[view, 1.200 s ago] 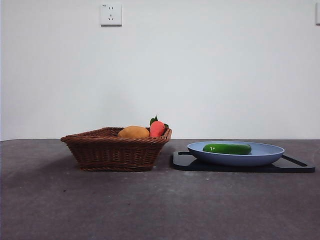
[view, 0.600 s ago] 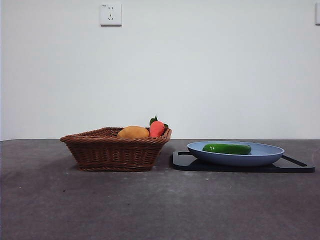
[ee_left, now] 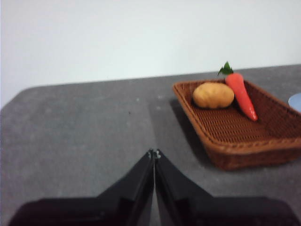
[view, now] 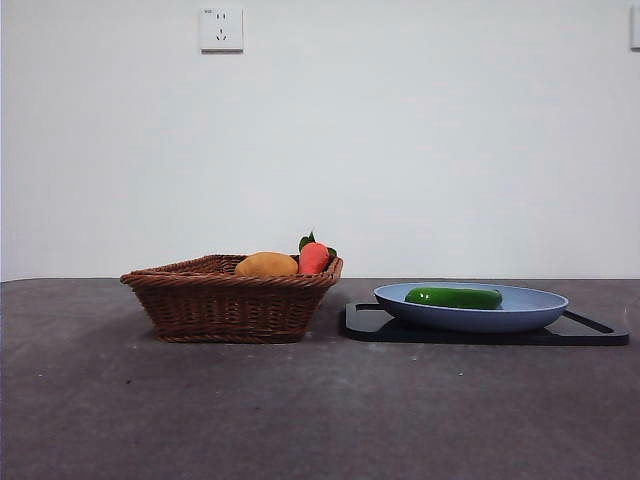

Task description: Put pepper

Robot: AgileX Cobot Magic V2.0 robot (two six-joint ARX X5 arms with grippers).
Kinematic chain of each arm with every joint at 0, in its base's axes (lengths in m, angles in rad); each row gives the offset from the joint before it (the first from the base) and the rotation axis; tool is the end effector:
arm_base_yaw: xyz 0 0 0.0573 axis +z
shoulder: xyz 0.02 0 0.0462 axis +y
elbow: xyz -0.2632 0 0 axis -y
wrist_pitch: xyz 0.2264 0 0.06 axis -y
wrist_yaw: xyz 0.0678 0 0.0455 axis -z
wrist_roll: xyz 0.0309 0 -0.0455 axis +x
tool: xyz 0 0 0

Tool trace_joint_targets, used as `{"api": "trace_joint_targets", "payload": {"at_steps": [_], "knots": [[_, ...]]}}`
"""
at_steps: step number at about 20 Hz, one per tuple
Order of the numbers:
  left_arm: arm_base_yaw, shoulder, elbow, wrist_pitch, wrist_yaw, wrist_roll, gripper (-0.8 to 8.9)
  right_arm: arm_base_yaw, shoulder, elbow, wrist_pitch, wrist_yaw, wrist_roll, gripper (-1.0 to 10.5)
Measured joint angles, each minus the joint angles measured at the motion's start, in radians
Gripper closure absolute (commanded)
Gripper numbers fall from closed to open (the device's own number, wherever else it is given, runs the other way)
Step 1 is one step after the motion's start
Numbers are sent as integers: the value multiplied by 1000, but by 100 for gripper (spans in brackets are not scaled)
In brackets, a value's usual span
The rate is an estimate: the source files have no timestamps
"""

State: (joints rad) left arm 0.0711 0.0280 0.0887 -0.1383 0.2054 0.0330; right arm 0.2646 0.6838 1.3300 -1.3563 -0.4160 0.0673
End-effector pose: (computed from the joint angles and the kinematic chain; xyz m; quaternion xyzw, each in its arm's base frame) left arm 0.0773 -0.0008 0.1769 0.0111 0.0373 -0.0677 0.9969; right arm 0.0290 0.0208 0.3914 0.0560 0.3570 0.3011 0.8825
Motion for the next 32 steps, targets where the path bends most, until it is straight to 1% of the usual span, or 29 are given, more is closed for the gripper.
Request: {"api": "trace_joint_targets", "payload": {"at_steps": [5, 8, 23, 25, 26, 27, 28, 32], "knots": [[0, -8, -72, 0, 0, -28, 805, 0, 0, 0, 0, 0, 0, 936], [0, -9, -71, -31, 1, -44, 805, 0, 0, 0, 0, 0, 0, 936], [0, -8, -71, -13, 1, -45, 805, 0, 0, 0, 0, 0, 0, 936], [0, -8, -71, -13, 1, -45, 805, 0, 0, 0, 3, 26, -26, 936], [0, -9, -71, -13, 1, -45, 805, -5, -4, -2, 27, 56, -39, 936], [0, -9, -71, -13, 2, -45, 805, -23, -25, -12, 98, 106, -51, 936], [0, -8, -71, -13, 3, -45, 805, -47, -47, -34, 169, 124, -58, 936], [0, -8, -71, -13, 4, -45, 805, -158, -230, -285, 548, 128, -60, 936]]}}
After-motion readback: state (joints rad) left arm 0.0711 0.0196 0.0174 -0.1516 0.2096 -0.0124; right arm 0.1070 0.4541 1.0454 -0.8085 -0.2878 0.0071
